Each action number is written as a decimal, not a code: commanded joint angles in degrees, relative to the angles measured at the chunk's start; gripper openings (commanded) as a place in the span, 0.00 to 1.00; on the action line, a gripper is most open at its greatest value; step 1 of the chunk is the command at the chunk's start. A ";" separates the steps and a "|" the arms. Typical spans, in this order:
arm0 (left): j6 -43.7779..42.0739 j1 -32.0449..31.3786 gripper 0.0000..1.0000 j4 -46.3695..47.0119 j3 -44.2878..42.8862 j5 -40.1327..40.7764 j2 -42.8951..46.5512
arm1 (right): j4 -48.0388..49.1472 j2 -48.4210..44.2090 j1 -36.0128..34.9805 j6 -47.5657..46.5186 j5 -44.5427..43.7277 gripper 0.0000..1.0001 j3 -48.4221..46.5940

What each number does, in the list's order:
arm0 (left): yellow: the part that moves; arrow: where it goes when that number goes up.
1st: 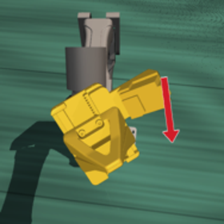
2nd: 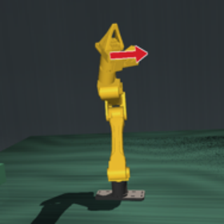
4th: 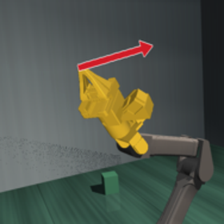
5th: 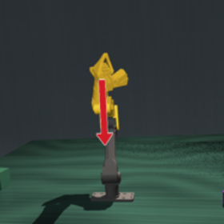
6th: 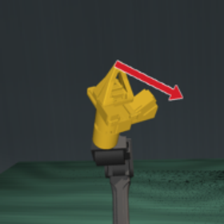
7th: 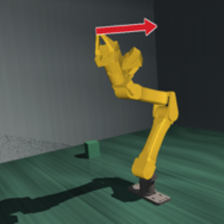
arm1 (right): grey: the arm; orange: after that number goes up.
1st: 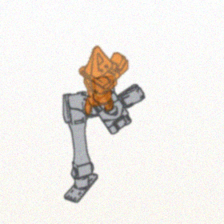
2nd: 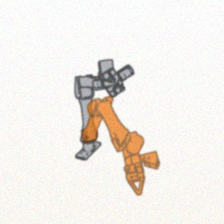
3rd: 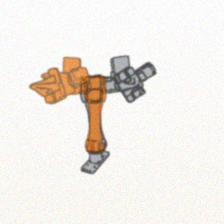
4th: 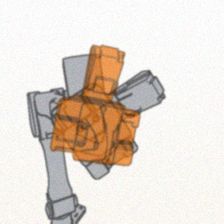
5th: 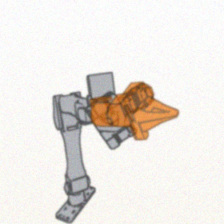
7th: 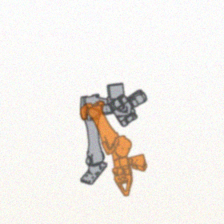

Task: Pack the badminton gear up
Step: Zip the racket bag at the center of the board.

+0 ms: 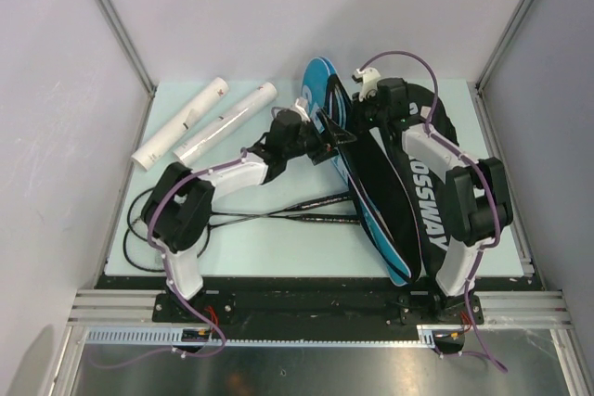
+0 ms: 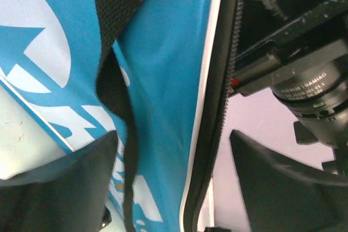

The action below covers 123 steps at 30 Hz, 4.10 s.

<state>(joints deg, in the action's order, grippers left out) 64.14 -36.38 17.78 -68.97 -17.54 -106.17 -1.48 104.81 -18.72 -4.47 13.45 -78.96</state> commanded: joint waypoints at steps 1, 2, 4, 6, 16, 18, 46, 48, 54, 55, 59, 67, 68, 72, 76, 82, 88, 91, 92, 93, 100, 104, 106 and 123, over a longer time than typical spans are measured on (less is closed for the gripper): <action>-2.08 3.23 1.00 -1.13 -3.61 -2.67 5.18 | 1.83 -0.93 1.14 -5.80 6.56 0.00 -3.57; -2.70 4.29 1.00 -3.08 -5.11 -3.46 5.18 | 0.00 -0.93 1.32 -6.60 7.63 0.00 -3.48; -4.10 7.18 1.00 -9.21 -10.36 -2.68 5.01 | -1.33 -1.28 1.23 -9.23 8.87 0.00 -3.40; -4.72 9.04 1.00 -14.33 -15.73 1.69 2.39 | -1.77 -1.54 1.06 -10.90 9.05 0.00 -3.40; 6.43 15.20 0.94 -29.81 -52.11 3.83 -23.09 | -2.30 -2.95 -0.61 -14.25 5.80 0.00 -2.17; 6.70 14.94 0.95 -32.00 -53.98 4.79 -24.43 | -2.48 -3.12 -1.31 -14.95 4.66 0.00 -2.16; -3.32 12.65 0.25 -35.53 -65.77 22.37 -30.07 | -4.41 -7.25 -5.45 -4.62 -9.21 0.70 -2.43; -3.49 12.74 0.21 -35.53 -64.02 23.07 -28.31 | -7.83 -11.79 -3.79 10.48 -10.30 1.00 -2.69; -0.60 12.74 0.05 -35.62 -60.41 22.29 -25.76 | -0.31 -14.38 -1.67 39.33 8.60 1.00 -1.12; -0.16 12.74 0.02 -35.54 -60.41 21.76 -25.75 | 3.46 -14.20 -1.93 41.28 8.61 1.00 0.37; 0.46 12.83 0.02 -35.62 -59.53 21.05 -24.70 | 16.47 -11.22 -2.55 46.91 6.50 0.59 1.09; 1.25 12.83 0.06 -35.62 -58.38 19.65 -23.82 | 29.16 0.56 -0.53 56.43 12.39 0.29 0.12; 1.43 12.91 0.06 -35.62 -58.30 19.56 -23.82 | 28.64 1.70 -0.61 55.72 11.86 0.27 -0.05; 1.52 12.83 0.05 -35.62 -58.38 19.30 -23.82 | 29.77 3.81 -0.44 54.91 10.80 0.30 -0.32; 1.25 12.91 0.05 -35.62 -58.21 19.21 -23.65 | 30.83 5.49 -0.79 55.71 9.93 0.31 -1.63; 1.08 12.83 0.04 -35.62 -57.86 19.30 -23.21 | 31.00 8.30 -1.23 56.15 9.57 0.32 -4.01; 0.55 12.83 0.04 -35.62 -57.24 19.91 -22.85 | 29.86 9.88 -1.14 55.80 9.57 0.32 -6.20; 0.55 12.83 0.03 -35.53 -57.07 19.74 -22.85 | 30.04 11.11 -0.88 56.24 9.92 0.32 -7.00; 0.46 12.83 0.03 -35.62 -56.98 19.91 -22.77 | 29.95 11.37 -0.88 56.32 10.10 0.32 -7.87; 0.29 12.91 0.03 -35.62 -56.98 20.00 -22.77 | 29.26 11.64 -0.79 56.33 10.28 0.32 -8.31; 0.11 13.00 0.02 -35.62 -56.89 20.35 -22.41 | 28.10 13.57 -0.27 56.68 12.03 0.20 -11.13; 0.28 13.00 0.02 -35.54 -57.07 20.09 -22.68 | 28.54 13.22 -0.35 56.94 12.39 0.18 -10.69; 0.37 13.00 0.02 -35.54 -57.15 19.91 -22.77 | 28.90 12.96 -0.18 56.85 12.47 0.26 -10.17; 0.28 13.27 0.02 -35.62 -57.33 19.30 -23.03 | 35.66 11.29 1.32 60.01 14.14 0.26 -3.66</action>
<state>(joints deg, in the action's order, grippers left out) 64.45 -23.38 -16.82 -126.30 2.79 -133.21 32.25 117.62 -18.59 54.87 27.99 -83.99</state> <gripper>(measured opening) 0.069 0.271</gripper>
